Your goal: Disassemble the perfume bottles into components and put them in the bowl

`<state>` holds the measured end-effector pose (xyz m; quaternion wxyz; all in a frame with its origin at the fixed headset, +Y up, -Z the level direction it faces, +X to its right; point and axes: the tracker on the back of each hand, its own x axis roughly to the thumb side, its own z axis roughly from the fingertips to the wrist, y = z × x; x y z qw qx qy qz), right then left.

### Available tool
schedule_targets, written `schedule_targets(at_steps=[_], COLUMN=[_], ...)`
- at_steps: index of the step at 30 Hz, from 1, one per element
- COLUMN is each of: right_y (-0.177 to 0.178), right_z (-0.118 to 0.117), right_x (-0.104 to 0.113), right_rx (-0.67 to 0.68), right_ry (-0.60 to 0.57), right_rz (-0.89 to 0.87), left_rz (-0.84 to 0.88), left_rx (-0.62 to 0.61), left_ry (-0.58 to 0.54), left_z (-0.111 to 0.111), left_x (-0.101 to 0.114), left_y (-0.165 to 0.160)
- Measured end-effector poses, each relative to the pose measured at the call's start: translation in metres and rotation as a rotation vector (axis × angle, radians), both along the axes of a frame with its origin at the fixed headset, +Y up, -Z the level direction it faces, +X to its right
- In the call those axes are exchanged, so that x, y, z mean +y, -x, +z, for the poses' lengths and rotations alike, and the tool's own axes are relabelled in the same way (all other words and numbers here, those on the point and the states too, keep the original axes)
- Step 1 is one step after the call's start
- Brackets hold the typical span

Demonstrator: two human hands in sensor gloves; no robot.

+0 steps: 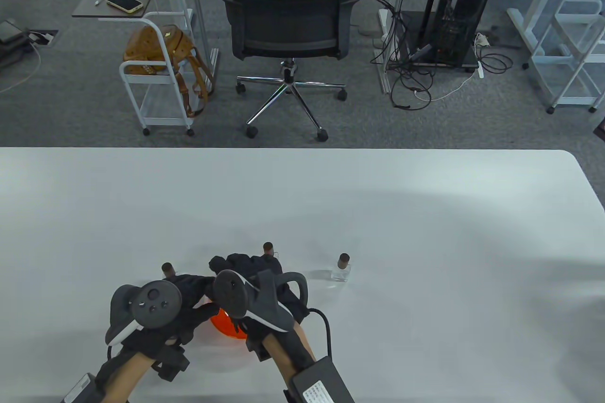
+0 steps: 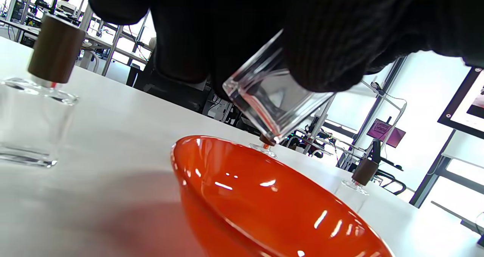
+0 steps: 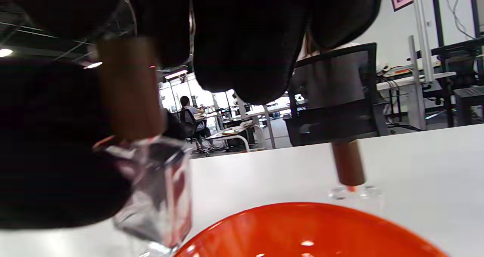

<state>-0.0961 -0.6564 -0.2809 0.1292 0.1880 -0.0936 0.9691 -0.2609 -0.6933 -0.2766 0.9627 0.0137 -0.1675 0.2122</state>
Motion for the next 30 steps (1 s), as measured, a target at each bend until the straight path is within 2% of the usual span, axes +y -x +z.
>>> schedule_targets(at_steps=[8,16,23,26,30], right_y=[0.004,-0.006,-0.037,-0.04,-0.022], right_z=[0.012,0.013,0.01,0.003,-0.003], right_x=[-0.01,-0.008,0.009,-0.003,-0.032], right_rx=[-0.042,-0.044,-0.118,-0.143,-0.139], right_ry=[-0.168,-0.121,-0.118,-0.116,-0.074], right_rz=[0.121,0.048,-0.145,-0.042,0.195], left_rz=[-0.039,-0.033,-0.011,-0.009,-0.014], left_rx=[-0.004,-0.014,0.044,0.073,0.091], left_ry=[0.003,0.009,0.019,0.011,0.008], left_z=[0.001,0.001,-0.003,-0.003,-0.005], left_x=[-0.001,-0.003,-0.004,-0.003,-0.003], left_y=[-0.003,-0.005,0.007,0.011,0.013])
